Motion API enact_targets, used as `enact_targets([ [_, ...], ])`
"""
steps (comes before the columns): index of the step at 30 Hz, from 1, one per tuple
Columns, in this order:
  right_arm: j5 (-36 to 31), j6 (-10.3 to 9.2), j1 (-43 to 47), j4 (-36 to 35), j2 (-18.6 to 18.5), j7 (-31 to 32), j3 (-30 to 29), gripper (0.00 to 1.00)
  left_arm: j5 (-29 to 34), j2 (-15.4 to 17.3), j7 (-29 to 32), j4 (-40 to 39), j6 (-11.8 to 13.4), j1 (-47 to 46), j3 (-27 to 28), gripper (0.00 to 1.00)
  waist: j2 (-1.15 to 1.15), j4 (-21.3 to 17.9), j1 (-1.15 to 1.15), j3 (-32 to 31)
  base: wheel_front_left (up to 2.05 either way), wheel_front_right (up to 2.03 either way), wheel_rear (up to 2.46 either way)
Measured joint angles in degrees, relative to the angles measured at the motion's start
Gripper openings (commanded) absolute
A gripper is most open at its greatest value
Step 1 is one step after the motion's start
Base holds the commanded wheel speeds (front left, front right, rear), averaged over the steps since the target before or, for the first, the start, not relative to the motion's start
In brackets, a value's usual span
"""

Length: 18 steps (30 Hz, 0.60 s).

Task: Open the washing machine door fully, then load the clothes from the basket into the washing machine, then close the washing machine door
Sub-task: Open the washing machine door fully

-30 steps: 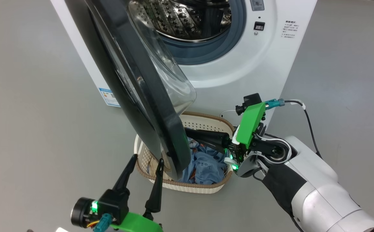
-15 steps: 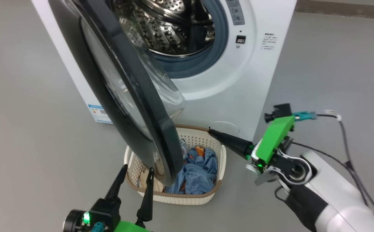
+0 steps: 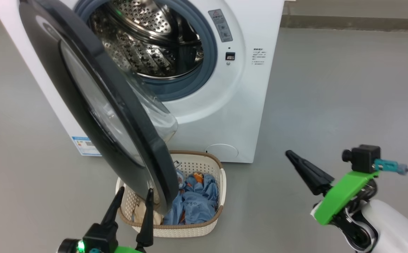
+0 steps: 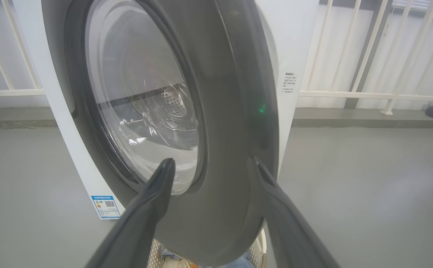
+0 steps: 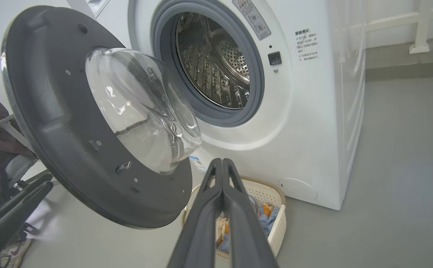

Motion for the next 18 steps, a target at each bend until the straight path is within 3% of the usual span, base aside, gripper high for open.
enact_targets([
  [7, -20.24, 0.0, 6.68, 0.1, 1.46, -5.91, -12.26, 0.0, 0.1, 0.02, 0.0, -0.35, -0.19, 1.02, 1.93, 1.0, 0.0, -2.11, 0.0, -1.05, 0.0, 0.0, 0.0],
  [12, -33.26, 0.01, 15.17, -5.53, 8.13, -6.33, -23.7, 0.0, 0.46, 0.01, 0.0, -0.8, -0.33, 1.55, 3.04, 1.0, 0.0, -3.5, 0.0, -1.17, 0.0, 0.0, 0.0],
  [18, -43.47, 0.01, 24.71, -14.75, 17.15, -4.7, -34.48, 0.0, 0.47, 0.01, 0.0, -1.16, -0.33, 1.96, 4.28, 1.0, 0.0, -4.73, 0.0, -0.92, 0.0, 0.0, 0.0],
])
